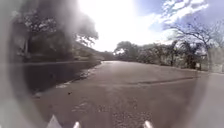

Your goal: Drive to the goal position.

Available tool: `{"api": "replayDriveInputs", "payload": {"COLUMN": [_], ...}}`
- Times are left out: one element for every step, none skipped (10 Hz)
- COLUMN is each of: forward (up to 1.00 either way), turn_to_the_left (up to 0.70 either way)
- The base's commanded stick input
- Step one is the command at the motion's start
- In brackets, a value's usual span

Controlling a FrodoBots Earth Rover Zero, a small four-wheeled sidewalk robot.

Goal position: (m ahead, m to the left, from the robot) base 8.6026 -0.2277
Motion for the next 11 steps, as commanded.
{"api": "replayDriveInputs", "payload": {"forward": [0.50,0.50,0.50,0.50,0.50,0.50,0.50,0.50,0.50,0.50,0.50], "turn_to_the_left": [0.00,0.00,0.00,0.00,0.00,0.00,0.00,0.00,-0.04,-0.22,-0.40]}}
